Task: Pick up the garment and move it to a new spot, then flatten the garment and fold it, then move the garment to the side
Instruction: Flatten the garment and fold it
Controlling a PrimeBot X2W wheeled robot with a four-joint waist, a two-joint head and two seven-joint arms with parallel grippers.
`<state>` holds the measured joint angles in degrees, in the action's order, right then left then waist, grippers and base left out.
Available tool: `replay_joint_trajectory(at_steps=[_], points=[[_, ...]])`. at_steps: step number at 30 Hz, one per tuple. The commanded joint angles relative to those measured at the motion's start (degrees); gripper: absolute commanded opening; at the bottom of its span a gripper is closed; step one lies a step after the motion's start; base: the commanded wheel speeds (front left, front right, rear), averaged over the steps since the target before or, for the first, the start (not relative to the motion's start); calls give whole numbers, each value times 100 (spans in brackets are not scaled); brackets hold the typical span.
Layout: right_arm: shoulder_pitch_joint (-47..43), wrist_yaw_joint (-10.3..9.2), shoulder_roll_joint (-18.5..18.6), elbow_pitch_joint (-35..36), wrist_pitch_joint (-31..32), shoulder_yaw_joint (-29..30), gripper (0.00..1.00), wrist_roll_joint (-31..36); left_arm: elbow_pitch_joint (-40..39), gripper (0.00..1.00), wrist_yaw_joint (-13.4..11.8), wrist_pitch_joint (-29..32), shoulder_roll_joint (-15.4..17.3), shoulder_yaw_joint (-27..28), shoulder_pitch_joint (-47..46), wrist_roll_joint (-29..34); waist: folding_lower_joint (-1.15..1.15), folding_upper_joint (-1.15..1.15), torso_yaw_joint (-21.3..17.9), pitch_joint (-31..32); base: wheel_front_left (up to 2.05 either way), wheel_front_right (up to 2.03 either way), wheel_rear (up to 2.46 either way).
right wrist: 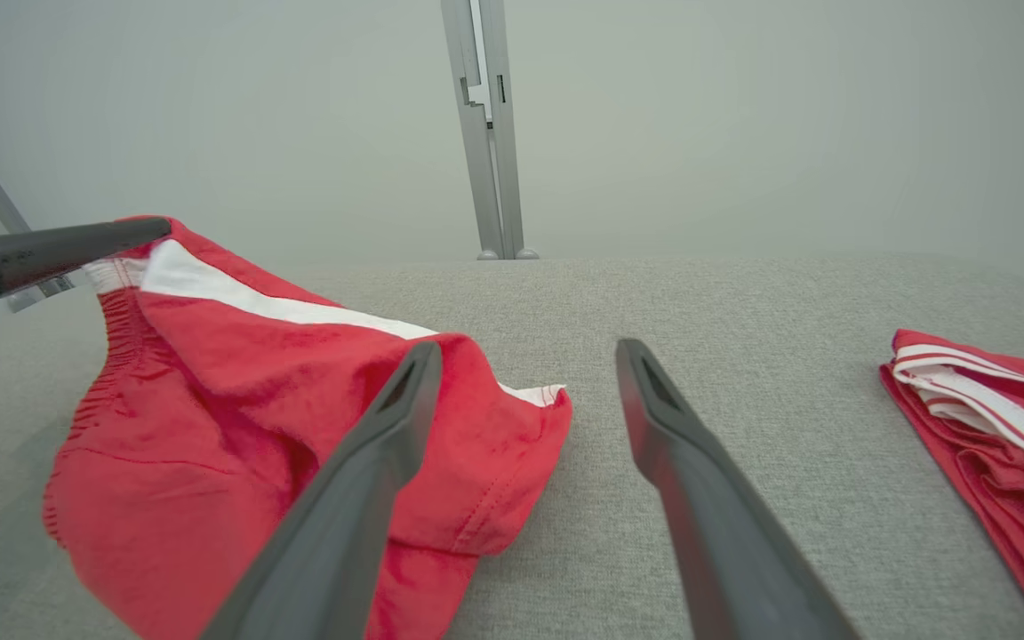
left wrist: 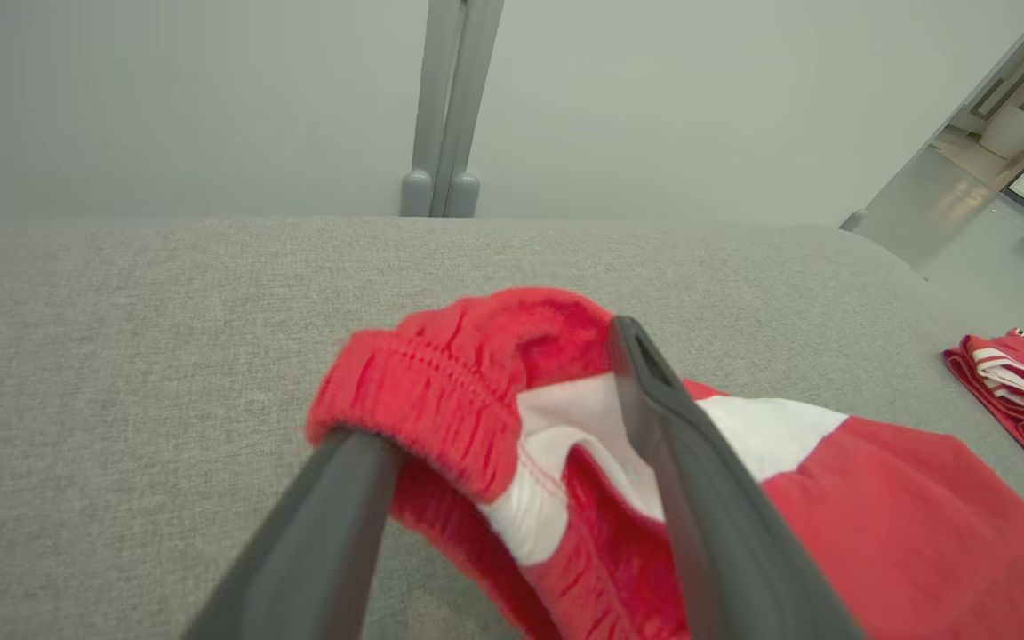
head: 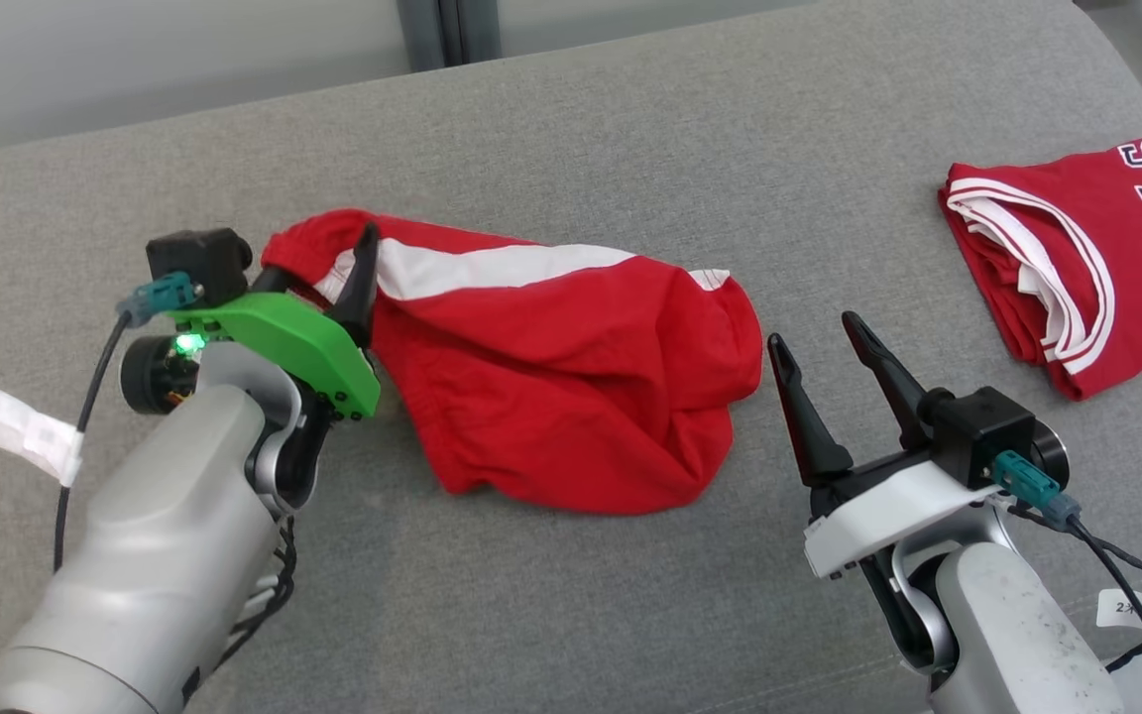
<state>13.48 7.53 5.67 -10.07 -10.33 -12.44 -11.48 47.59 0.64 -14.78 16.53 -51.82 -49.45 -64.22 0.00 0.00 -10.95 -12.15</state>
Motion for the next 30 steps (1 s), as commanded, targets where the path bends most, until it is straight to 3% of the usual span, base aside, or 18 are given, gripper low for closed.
replay_joint_trajectory(at_steps=[1, 14, 20, 30], points=[[15, -9, -5, 5, 12, 9, 100, 5, 70, 100, 63, -44, -54, 63, 207, -104, 0, 0, 25, 63, 0, 0, 0], [-217, -9, 28, 29, 49, 114, 100, -13, 35, 100, 440, 363, -200, 124, 1120, -694, 0, 0, 217, 416, 0, 0, 0], [-226, -9, 4, 47, 68, 1, 100, -60, 132, 100, 315, 572, -174, 179, 1076, -838, 0, 0, 109, 479, 0, 0, 0], [-202, -9, 2, 36, 8, 12, 100, -67, 768, 100, -120, 1045, -197, 389, 726, -1085, 0, 0, -410, 317, 0, 0, 0]])
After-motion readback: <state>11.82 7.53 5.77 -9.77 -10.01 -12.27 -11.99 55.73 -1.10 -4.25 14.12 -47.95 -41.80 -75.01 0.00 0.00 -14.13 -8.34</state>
